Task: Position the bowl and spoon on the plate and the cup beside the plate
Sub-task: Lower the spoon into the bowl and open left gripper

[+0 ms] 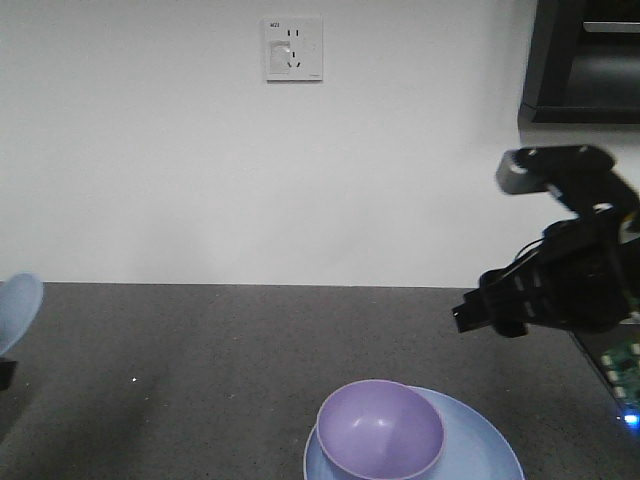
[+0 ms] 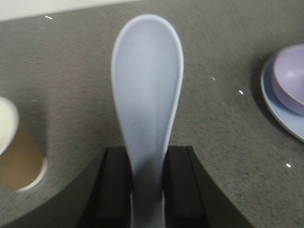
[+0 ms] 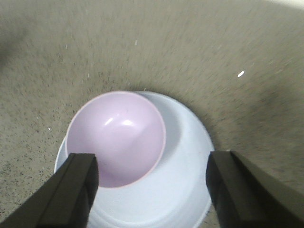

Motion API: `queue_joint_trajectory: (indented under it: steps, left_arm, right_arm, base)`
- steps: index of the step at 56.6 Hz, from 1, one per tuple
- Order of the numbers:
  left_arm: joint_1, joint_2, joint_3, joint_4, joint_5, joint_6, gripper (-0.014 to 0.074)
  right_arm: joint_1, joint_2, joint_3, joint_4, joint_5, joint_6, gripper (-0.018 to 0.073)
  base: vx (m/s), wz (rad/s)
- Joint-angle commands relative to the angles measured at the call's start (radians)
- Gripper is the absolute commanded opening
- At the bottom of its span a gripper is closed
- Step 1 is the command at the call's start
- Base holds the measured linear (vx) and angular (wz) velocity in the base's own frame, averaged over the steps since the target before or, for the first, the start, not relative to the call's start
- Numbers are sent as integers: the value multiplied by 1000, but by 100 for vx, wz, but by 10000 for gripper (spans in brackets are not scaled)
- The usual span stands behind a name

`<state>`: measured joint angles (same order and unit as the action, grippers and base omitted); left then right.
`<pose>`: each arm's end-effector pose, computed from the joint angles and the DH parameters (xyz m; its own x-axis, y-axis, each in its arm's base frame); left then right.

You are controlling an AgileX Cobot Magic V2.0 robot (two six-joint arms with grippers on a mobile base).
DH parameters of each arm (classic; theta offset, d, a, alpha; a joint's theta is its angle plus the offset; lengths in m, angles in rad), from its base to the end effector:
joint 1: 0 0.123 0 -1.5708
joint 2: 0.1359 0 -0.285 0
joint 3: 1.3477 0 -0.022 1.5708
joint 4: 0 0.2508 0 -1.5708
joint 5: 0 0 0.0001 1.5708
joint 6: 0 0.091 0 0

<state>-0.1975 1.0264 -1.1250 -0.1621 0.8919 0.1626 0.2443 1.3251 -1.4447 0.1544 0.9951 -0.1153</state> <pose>0.1921 -0.0501 0.3943 -0.6129 0.1836 -0.7686 0.3264 0.9446 -0.0347 0.2626 0.0776 0.4156 -0.6739 -0.1994 -0.7114 -0.3495 0.9344 0.0691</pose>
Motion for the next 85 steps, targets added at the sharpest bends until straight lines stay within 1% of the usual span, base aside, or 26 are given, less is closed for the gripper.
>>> queue_joint_trajectory:
  steps: [1,6,9,18,31,34,39,42,47,55,61,70,76,82,85]
  left_arm:
    - [-28,133,-140,-125,-5,109,-1]
    - [-64,251,-246,-180,37,144,0]
    - [-95,325,-319,-188,57,152,0]
    - [-204,540,-502,-197,130,159,0]
    - [-358,777,-723,-197,221,166,0]
    - [-389,820,-766,-193,237,166,0]
    - [-420,872,-820,-193,256,159,0]
    - [-427,902,-849,-187,256,121,0]
    - [-427,923,-867,-184,259,85,3]
    - [-426,940,-875,-167,280,91,49]
    - [-426,940,-875,-167,277,97,128]
    - [-426,940,-875,-168,260,97,318]
    - [-426,940,-875,-168,248,97,427]
    - [-426,939,-875,-168,240,98,498]
    - [-426,937,-875,-167,238,98,517]
  right_arm:
    - [-2,-111,-35,-40,-29,25,515]
    - [-2,-177,-35,-70,-9,44,515]
    - [-2,-211,-35,-88,3,50,515]
    - [-2,-270,-35,-142,36,76,515]
    - [-2,-296,-35,-204,79,94,515]
    - [-2,-296,-35,-215,92,94,515]
    - [-2,-296,-35,-232,97,98,515]
    - [-2,-296,-35,-236,97,101,515]
    - [-2,-296,-35,-237,97,101,515]
    - [-2,-296,-35,-236,94,101,515]
    - [-2,-296,-35,-236,91,102,515]
    - [-2,-296,-35,-236,89,110,515]
    - [-2,-296,-35,-236,89,110,515]
    - [-2,-296,-35,-236,90,109,515]
    - [-2,-296,-35,-236,90,109,515]
  base:
    - [0,0]
    - [0,0]
    - [0,0]
    - [0,0]
    - [0,0]
    - [0,0]
    - [0,0]
    - [0,0]
    - [0,0]
    - [0,0]
    - [0,0]
    - [0,0]
    - [0,0]
    - [0,0]
    - [0,0]
